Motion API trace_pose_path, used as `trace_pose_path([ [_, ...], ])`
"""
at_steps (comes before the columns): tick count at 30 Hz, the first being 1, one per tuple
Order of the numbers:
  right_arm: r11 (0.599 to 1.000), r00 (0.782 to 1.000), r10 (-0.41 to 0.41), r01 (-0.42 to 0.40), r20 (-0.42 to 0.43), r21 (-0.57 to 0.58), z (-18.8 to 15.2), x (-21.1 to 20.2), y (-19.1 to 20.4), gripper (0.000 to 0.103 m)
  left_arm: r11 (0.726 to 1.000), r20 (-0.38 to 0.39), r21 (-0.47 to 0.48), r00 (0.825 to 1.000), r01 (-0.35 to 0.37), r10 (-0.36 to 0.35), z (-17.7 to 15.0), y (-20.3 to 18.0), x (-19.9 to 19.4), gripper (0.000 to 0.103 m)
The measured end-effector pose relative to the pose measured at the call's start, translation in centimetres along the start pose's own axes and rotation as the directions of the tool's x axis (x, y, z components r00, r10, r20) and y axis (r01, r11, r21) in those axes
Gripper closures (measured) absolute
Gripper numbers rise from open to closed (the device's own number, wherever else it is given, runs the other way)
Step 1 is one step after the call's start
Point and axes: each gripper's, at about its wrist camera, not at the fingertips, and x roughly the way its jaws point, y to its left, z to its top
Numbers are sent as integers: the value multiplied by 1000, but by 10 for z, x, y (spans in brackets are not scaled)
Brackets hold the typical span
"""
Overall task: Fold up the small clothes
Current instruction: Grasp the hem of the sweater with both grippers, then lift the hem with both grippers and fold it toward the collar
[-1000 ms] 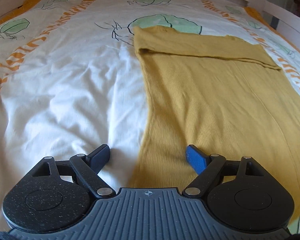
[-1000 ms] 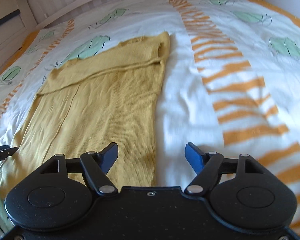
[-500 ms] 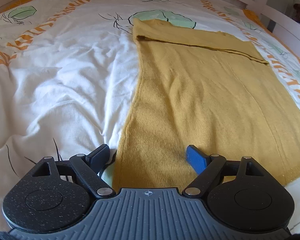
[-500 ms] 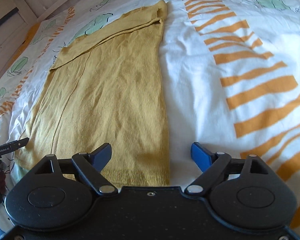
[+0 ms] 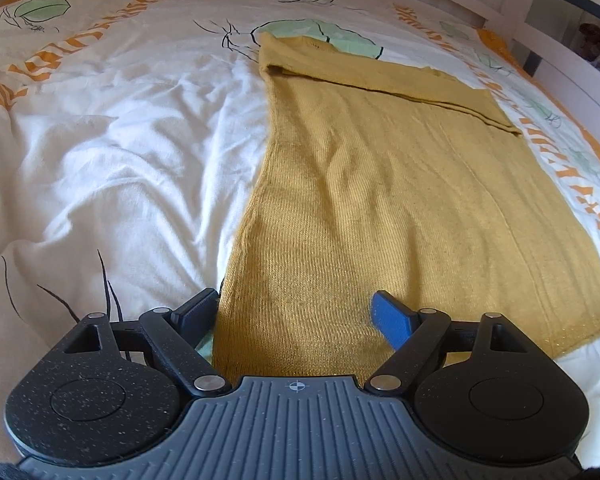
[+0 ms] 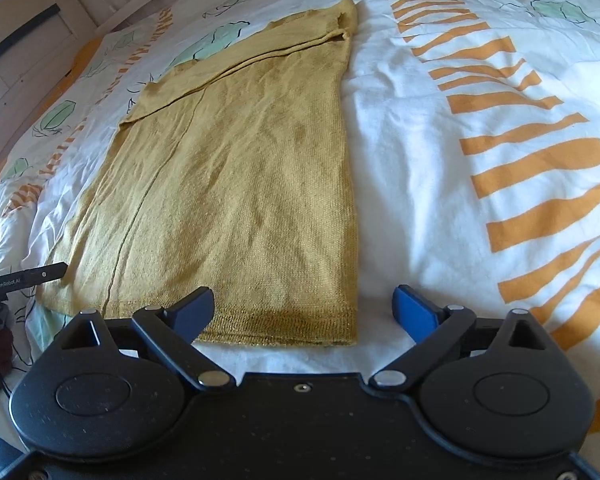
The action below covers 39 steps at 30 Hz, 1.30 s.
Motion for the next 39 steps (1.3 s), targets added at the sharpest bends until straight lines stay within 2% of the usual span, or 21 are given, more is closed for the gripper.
trace_pose_path([
  [1,1000,1000,4,-4,1,4,0,0,-1,4,1000,2,-1,1000,-1,1,0,0,-1,22],
  [4,999,1000,23,-24,8,24,-1,-1,-4,4,1000,13,-7,1000,-15,15,-1,1,-4,41],
  [6,999,999,36,-37,14,40,-1,-2,-7,4,1000,21,-17,1000,-10,11,0,3,-6,60],
  [7,998,999,42,-42,16,46,-1,-2,-8,4,1000,22,-25,1000,-4,5,0,4,-7,64],
  [9,997,999,50,-51,19,55,-2,-2,-9,4,999,26,-40,1000,13,-12,0,6,-9,82],
  [11,997,998,56,-57,20,58,-2,-2,-8,5,998,27,-53,999,33,-32,1,7,-9,87],
  [13,996,998,58,-59,24,60,-3,-3,-9,9,998,31,-55,999,33,-31,1,6,-9,88],
  [15,996,998,60,-62,30,69,-3,-3,-10,26,998,36,-56,999,33,-31,1,5,-9,91],
  [16,995,998,63,-65,32,76,-3,-4,-11,32,998,38,-57,999,35,-33,1,5,-8,91],
  [17,994,998,62,-65,33,85,-3,-4,-12,44,998,41,-60,999,38,-35,0,6,-9,92],
  [18,993,998,60,-63,38,99,-3,-4,-13,64,997,46,-64,998,42,-39,0,7,-9,94],
  [19,991,997,63,-68,41,114,-4,-4,-16,77,996,52,-69,998,47,-44,0,7,-10,94],
  [20,988,996,79,-84,44,130,-3,-3,-18,86,996,59,-73,997,52,-48,1,7,-11,96],
  [32,971,971,140,-173,194,164,6,-27,-19,87,986,190,-125,978,111,-86,12,5,-40,96],
  [39,972,956,154,-192,250,134,21,-33,-11,87,976,243,-166,965,139,-96,26,9,-50,96],
])
